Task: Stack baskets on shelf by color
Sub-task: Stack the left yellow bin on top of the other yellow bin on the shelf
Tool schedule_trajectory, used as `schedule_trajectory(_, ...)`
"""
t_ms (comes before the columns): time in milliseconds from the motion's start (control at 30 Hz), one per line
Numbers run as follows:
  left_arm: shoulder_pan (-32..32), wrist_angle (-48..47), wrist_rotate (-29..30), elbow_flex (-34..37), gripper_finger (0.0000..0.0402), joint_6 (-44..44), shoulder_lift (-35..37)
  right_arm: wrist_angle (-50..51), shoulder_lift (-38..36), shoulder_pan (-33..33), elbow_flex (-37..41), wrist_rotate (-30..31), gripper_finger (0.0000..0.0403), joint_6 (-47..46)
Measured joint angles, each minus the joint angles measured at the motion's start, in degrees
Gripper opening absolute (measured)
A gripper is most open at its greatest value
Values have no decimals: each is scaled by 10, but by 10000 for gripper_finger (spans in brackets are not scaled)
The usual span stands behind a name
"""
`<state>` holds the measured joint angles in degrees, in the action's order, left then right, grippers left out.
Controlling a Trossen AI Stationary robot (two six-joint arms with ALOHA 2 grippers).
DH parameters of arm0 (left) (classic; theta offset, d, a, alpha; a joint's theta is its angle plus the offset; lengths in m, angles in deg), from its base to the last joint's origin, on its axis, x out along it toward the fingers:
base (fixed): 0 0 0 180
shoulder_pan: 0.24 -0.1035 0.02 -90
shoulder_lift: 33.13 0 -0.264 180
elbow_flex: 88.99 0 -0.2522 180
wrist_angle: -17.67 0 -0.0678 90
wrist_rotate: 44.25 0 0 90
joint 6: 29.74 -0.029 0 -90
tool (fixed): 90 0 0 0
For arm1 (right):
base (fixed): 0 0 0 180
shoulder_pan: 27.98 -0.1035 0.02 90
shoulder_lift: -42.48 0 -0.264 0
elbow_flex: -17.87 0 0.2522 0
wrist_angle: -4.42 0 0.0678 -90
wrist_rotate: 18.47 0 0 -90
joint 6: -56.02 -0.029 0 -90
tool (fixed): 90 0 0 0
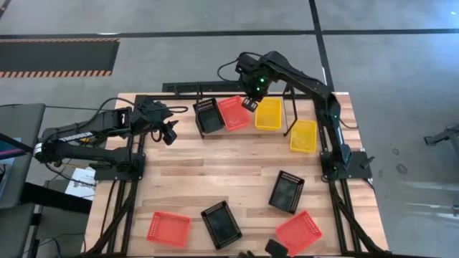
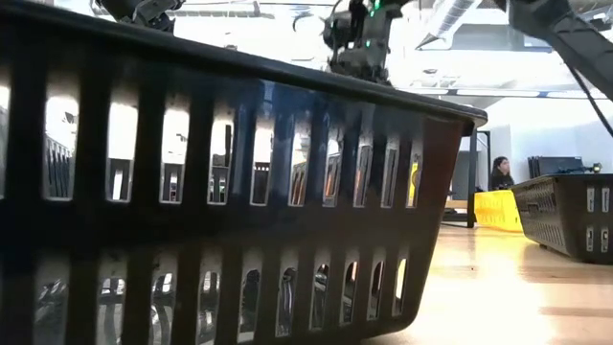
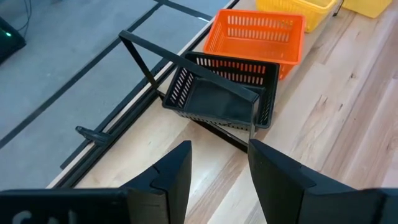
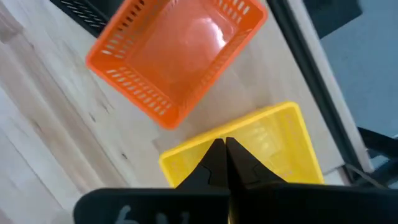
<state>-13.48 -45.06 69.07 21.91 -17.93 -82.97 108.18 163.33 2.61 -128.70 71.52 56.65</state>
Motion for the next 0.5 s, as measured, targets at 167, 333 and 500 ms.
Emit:
schedule_trajectory(167,0,-1,-4,0,146,-2,0,-2,-37,-28,57,16,0,-44)
schedule_trajectory(333,0,-2,-4,0,146,-4,0,-58,-102,-71,229,18,0,-93)
schedule_trajectory(500,0,-2,-6,0,146,-6,0,-188,-200,-121,407,-40,0,-180)
